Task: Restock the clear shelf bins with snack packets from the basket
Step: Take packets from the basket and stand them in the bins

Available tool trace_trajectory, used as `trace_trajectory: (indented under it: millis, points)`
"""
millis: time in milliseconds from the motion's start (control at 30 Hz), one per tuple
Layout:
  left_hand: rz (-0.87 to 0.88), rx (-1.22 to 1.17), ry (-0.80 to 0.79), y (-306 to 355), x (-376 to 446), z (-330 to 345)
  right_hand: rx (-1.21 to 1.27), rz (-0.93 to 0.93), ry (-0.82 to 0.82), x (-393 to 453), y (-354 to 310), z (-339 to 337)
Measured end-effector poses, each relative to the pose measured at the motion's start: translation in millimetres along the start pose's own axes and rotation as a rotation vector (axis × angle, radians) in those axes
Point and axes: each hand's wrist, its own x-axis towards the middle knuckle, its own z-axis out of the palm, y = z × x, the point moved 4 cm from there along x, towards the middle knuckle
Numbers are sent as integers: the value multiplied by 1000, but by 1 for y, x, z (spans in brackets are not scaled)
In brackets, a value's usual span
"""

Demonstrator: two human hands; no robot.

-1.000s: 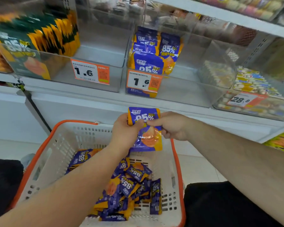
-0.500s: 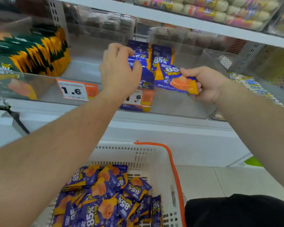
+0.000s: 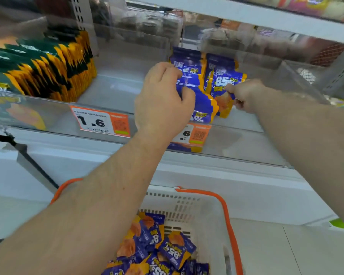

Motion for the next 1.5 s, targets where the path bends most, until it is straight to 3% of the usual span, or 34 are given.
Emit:
trace_trajectory:
  millis: [233, 400, 533, 633, 733, 867, 933, 1033, 1133, 1300, 1400, 1500]
  points:
    - [9, 35, 17, 1, 0, -1, -5, -16, 91, 15, -9, 12]
    - [26, -9, -14, 0, 1, -1, -4, -19, 3, 11, -7, 8]
    - [-6, -138, -73, 0, 3, -5, -41, -42, 34, -14, -11, -7]
    - [-46, -244, -104, 2, 5, -14, -63, -111, 177, -42, -16, -21]
    - [77, -181, -26, 14, -18, -29, -102, -279, 360, -85, -25, -31]
    - [238, -212, 62, 25, -74, -30, -77, -498, 430, -155, -14, -28]
    - [254, -246, 9, 21, -101, -23, -27, -619, 450, -180, 0, -19]
    - [175, -264, -197, 7, -138, -11, 8, -808, 417, -205, 33, 0]
    - [-7, -190, -487, -21, -177, 1, -144, -786, 308, -220, 82, 30]
    - [-221, -62, -907, -68, -242, 16, -625, -285, -133, -215, 208, 82]
    - [-300, -53, -1001, -86, -262, 23, -853, -14, -550, -226, 280, 111]
    - [-349, -46, -1049, -100, -276, 28, -1105, 47, -849, -246, 322, 130]
